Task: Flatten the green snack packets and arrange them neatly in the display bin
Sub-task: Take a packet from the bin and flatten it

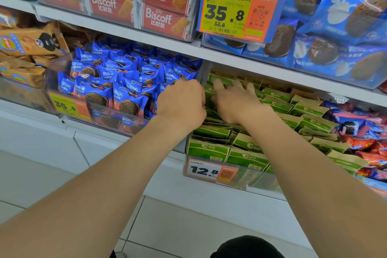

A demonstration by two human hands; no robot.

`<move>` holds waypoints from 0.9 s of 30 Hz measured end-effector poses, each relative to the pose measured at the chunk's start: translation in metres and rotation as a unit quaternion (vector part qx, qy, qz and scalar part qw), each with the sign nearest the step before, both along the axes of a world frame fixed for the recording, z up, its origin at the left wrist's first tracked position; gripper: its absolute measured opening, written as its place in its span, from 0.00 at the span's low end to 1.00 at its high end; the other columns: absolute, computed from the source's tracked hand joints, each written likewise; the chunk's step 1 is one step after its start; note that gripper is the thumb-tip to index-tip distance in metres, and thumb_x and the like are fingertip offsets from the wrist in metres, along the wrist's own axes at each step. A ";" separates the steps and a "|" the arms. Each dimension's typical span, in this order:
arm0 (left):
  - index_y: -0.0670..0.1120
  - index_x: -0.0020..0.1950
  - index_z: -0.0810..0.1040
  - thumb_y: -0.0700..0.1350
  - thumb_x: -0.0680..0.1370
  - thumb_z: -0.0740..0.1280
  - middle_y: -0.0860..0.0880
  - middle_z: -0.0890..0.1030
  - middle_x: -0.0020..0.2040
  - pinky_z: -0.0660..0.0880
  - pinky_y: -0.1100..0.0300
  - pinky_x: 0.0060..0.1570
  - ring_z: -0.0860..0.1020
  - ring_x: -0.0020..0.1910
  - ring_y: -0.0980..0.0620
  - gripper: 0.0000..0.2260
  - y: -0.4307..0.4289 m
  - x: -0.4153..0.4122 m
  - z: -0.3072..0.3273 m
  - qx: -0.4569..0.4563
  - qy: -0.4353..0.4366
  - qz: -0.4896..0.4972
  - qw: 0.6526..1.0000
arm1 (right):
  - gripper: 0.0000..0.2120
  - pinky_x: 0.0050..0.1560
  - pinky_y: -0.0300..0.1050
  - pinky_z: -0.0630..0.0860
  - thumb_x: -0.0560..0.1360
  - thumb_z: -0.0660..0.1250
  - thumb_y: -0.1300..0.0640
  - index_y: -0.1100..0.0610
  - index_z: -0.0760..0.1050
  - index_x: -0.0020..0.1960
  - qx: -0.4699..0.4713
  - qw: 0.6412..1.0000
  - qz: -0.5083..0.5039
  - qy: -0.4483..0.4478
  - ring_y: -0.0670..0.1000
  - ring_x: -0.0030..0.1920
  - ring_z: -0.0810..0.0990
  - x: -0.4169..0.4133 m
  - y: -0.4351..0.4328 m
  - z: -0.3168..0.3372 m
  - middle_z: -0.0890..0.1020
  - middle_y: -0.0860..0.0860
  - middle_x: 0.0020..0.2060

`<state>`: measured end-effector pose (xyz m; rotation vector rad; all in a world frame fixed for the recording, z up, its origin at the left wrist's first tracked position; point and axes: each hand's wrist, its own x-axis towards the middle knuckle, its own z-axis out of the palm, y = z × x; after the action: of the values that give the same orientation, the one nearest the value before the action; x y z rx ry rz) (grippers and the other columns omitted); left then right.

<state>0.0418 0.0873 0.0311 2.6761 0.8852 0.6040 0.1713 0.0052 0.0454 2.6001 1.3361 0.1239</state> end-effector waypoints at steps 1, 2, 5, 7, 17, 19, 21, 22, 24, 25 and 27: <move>0.55 0.58 0.84 0.47 0.78 0.71 0.46 0.79 0.61 0.73 0.51 0.44 0.80 0.54 0.39 0.09 0.000 -0.001 0.001 -0.003 0.007 0.000 1.000 | 0.35 0.77 0.67 0.55 0.85 0.63 0.52 0.50 0.47 0.84 -0.046 0.999 -0.021 -0.011 0.64 0.79 0.61 -0.001 0.005 0.000 0.72 0.60 0.76; 0.54 0.59 0.84 0.47 0.78 0.72 0.46 0.78 0.62 0.73 0.51 0.45 0.80 0.55 0.39 0.10 -0.001 -0.001 0.001 -0.004 0.013 0.000 1.000 | 0.38 0.77 0.67 0.54 0.84 0.64 0.52 0.50 0.45 0.85 -0.081 0.996 -0.033 -0.022 0.65 0.80 0.57 -0.003 0.009 0.001 0.68 0.60 0.78; 0.53 0.61 0.83 0.46 0.78 0.71 0.45 0.77 0.63 0.73 0.50 0.45 0.79 0.56 0.39 0.12 -0.001 -0.003 0.001 -0.004 0.021 -0.001 1.000 | 0.40 0.77 0.66 0.54 0.82 0.67 0.55 0.51 0.47 0.85 -0.108 0.993 -0.035 -0.025 0.66 0.80 0.56 -0.003 0.020 0.000 0.66 0.61 0.79; 0.52 0.62 0.83 0.45 0.79 0.71 0.45 0.77 0.64 0.73 0.50 0.45 0.79 0.56 0.38 0.12 -0.002 -0.004 0.003 -0.006 0.025 0.003 1.000 | 0.36 0.77 0.68 0.55 0.81 0.67 0.58 0.53 0.54 0.83 -0.073 0.997 -0.037 0.005 0.66 0.80 0.59 0.005 0.021 -0.001 0.70 0.61 0.76; 0.48 0.65 0.81 0.43 0.79 0.70 0.41 0.62 0.76 0.75 0.41 0.57 0.76 0.49 0.38 0.14 -0.003 0.005 0.006 -0.035 0.102 -0.012 0.994 | 0.24 0.69 0.60 0.73 0.85 0.61 0.60 0.44 0.67 0.78 0.100 0.987 -0.002 0.124 0.60 0.70 0.77 0.026 0.016 -0.001 0.79 0.54 0.71; 0.49 0.66 0.81 0.46 0.80 0.71 0.42 0.62 0.77 0.71 0.35 0.66 0.77 0.58 0.36 0.14 -0.002 0.007 0.008 -0.028 0.094 -0.008 0.995 | 0.26 0.65 0.56 0.77 0.83 0.61 0.64 0.48 0.68 0.79 0.133 0.985 -0.010 0.108 0.61 0.67 0.79 0.029 0.013 0.003 0.80 0.57 0.69; 0.50 0.66 0.82 0.48 0.80 0.71 0.43 0.62 0.77 0.66 0.32 0.70 0.73 0.66 0.34 0.14 0.000 0.010 0.009 -0.011 0.083 -0.004 0.996 | 0.25 0.68 0.59 0.76 0.82 0.61 0.64 0.49 0.71 0.77 0.144 0.984 -0.015 0.106 0.61 0.67 0.79 0.028 0.012 0.006 0.81 0.57 0.68; 0.50 0.66 0.82 0.49 0.80 0.71 0.43 0.63 0.76 0.66 0.32 0.70 0.72 0.68 0.34 0.14 0.001 0.012 0.009 -0.006 0.082 -0.004 0.997 | 0.24 0.70 0.62 0.73 0.82 0.61 0.64 0.49 0.73 0.75 0.135 0.985 -0.004 0.107 0.61 0.67 0.78 0.025 0.012 0.005 0.81 0.55 0.66; 0.52 0.64 0.83 0.49 0.80 0.70 0.44 0.64 0.74 0.65 0.30 0.70 0.71 0.68 0.34 0.13 0.005 0.014 0.009 -0.022 0.096 -0.013 0.995 | 0.19 0.72 0.65 0.66 0.83 0.61 0.62 0.48 0.76 0.70 0.072 0.993 0.022 0.093 0.59 0.67 0.77 0.014 0.011 -0.001 0.81 0.53 0.57; 0.53 0.63 0.83 0.50 0.80 0.69 0.44 0.65 0.72 0.65 0.30 0.70 0.70 0.67 0.34 0.12 0.007 0.013 0.009 -0.039 0.106 -0.020 0.993 | 0.18 0.72 0.65 0.62 0.84 0.59 0.60 0.47 0.75 0.70 0.034 0.995 0.030 0.087 0.59 0.68 0.76 0.008 0.009 -0.005 0.80 0.52 0.55; 0.53 0.61 0.83 0.51 0.81 0.69 0.45 0.67 0.69 0.65 0.30 0.68 0.70 0.67 0.34 0.10 0.010 0.011 0.008 -0.065 0.121 -0.032 0.990 | 0.18 0.72 0.65 0.58 0.86 0.55 0.53 0.45 0.71 0.74 -0.006 0.996 0.028 0.088 0.61 0.72 0.71 0.001 0.005 -0.008 0.80 0.54 0.60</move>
<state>0.0523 0.0972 0.0394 2.6834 0.8614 0.2011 0.1726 0.0098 0.0369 2.6154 1.4609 -0.1065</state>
